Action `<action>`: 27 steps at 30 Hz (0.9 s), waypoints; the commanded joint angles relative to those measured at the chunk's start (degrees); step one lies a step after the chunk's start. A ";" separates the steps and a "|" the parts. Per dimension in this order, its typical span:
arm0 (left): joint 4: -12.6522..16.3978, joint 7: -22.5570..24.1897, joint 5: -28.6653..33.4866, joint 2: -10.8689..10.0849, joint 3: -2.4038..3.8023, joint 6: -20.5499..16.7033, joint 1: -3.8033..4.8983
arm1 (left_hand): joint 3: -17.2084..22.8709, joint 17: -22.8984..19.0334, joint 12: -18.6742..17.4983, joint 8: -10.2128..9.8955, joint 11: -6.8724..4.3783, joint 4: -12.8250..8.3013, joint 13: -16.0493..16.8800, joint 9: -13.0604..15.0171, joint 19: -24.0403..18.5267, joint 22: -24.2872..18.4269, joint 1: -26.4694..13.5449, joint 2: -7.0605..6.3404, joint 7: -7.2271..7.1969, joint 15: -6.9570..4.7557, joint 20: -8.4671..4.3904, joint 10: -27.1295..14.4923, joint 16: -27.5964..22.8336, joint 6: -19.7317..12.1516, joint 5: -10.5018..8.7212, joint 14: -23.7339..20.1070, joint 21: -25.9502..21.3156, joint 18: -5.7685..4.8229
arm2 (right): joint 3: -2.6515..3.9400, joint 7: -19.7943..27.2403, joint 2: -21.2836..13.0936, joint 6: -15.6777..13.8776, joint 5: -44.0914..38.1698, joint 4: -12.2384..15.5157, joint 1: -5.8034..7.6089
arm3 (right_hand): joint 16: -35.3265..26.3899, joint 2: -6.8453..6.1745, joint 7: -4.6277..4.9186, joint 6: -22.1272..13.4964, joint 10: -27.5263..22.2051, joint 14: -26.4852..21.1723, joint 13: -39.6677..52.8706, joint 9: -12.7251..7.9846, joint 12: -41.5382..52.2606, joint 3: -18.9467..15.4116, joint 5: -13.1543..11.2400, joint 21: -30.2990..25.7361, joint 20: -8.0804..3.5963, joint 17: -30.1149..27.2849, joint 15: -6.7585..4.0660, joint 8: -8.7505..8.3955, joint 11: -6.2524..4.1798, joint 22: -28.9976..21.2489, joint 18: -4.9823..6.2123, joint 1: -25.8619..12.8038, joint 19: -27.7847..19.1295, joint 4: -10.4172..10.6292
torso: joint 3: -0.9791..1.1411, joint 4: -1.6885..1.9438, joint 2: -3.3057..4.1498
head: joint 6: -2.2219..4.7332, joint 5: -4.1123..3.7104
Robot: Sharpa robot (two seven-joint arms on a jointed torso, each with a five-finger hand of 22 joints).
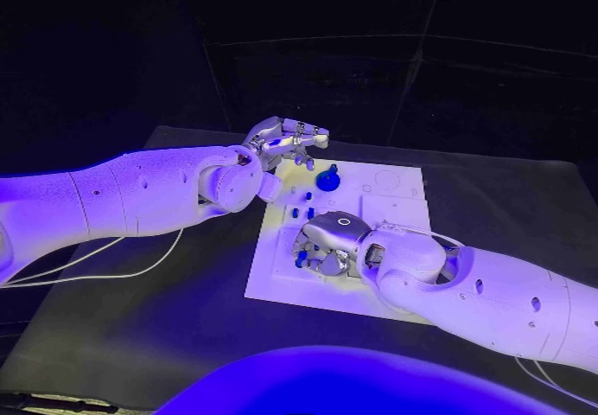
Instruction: Assemble the parts on the task board
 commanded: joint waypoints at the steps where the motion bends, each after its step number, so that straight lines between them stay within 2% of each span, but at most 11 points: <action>1: 0.07 0.64 0.16 0.02 0.05 0.52 0.10 | -0.47 -0.07 0.25 0.22 -0.02 -0.01 0.08 -0.07 -0.41 -0.09 0.14 0.32 -0.02 -0.17 -0.02 -0.51 -0.15 -0.42 -0.07 -0.33 -0.39 0.68 | -0.13 -1.67 0.09 -0.07 -1.50 -0.04 -0.11 | -0.59 -0.89 0.29 -1.36 -1.69 0.93 -0.21 -0.02 -0.67 -0.67 0.02 -0.77 0.41 -0.82 0.62 -0.47 0.61 -1.03 -0.37 -1.61 -0.56 0.55 | 0.00 -0.02 -0.01 | 0.00 -0.02; 8: 0.06 0.53 0.16 0.00 0.05 0.66 0.10 | -0.47 -0.07 0.25 0.22 -0.02 -0.01 0.08 -0.07 -0.41 -0.09 0.14 0.32 -0.02 -0.17 -0.02 -0.51 -0.15 -0.42 -0.07 -0.33 -0.39 0.68 | -0.15 -1.80 0.08 -2.02 -1.63 0.12 -0.11 | -1.50 -1.76 0.63 -3.33 -5.39 0.02 -0.16 0.07 -1.13 -2.04 -0.04 -2.25 1.08 -2.25 1.25 -0.43 1.34 -3.29 0.10 -3.04 -1.90 0.74 | 0.00 0.01 0.00 | 0.00 0.01; 19: 0.03 0.40 0.16 -0.01 0.05 0.75 0.10 | -0.47 -0.07 0.25 0.22 -0.02 -0.01 0.08 -0.07 -0.41 -0.09 0.14 0.32 -0.02 -0.17 -0.02 -0.51 -0.15 -0.42 -0.07 -0.33 -0.39 0.68 | -0.16 -1.14 -0.02 -2.95 -1.53 0.77 -0.14 | -0.71 -1.42 0.49 -2.96 -4.77 0.25 0.19 0.24 0.16 -2.31 0.13 -1.94 1.13 -1.37 1.15 -0.10 1.13 -2.81 0.08 -2.97 -1.75 0.50 | -0.01 0.01 0.00 | 0.00 0.06; 23: 0.03 0.35 0.16 -0.02 0.05 0.81 0.10 | -0.47 -0.07 0.25 0.22 -0.02 -0.01 0.08 -0.07 -0.41 -0.09 0.14 0.32 -0.02 -0.17 -0.02 -0.51 -0.15 -0.42 -0.07 -0.33 -0.39 0.68 | -0.17 -1.08 -0.38 -3.66 -1.49 1.16 -0.16 | -0.69 -1.67 0.37 -3.27 -4.88 0.25 0.20 0.19 0.42 -2.62 0.13 -1.93 1.10 -1.42 1.10 -0.24 1.08 -2.82 0.09 -3.19 -1.76 0.49 | 0.01 -0.01 -0.02 | 0.00 0.05; 27: 0.03 0.33 0.16 -0.08 0.05 0.84 0.10 | -0.47 -0.07 0.25 0.22 -0.02 -0.01 0.08 -0.07 -0.41 -0.09 0.14 0.32 -0.02 -0.17 -0.02 -0.51 -0.15 -0.42 -0.07 -0.33 -0.39 0.68 | -0.17 -1.10 -1.74 -4.76 -1.39 2.28 -0.19 | -1.09 -2.32 0.22 -5.20 -6.84 -0.07 0.02 0.03 0.49 -3.90 0.22 -2.41 1.12 -2.12 1.15 -0.50 1.13 -3.59 0.23 -3.85 -2.14 0.51 | 0.00 0.01 -0.05 | 0.00 -0.01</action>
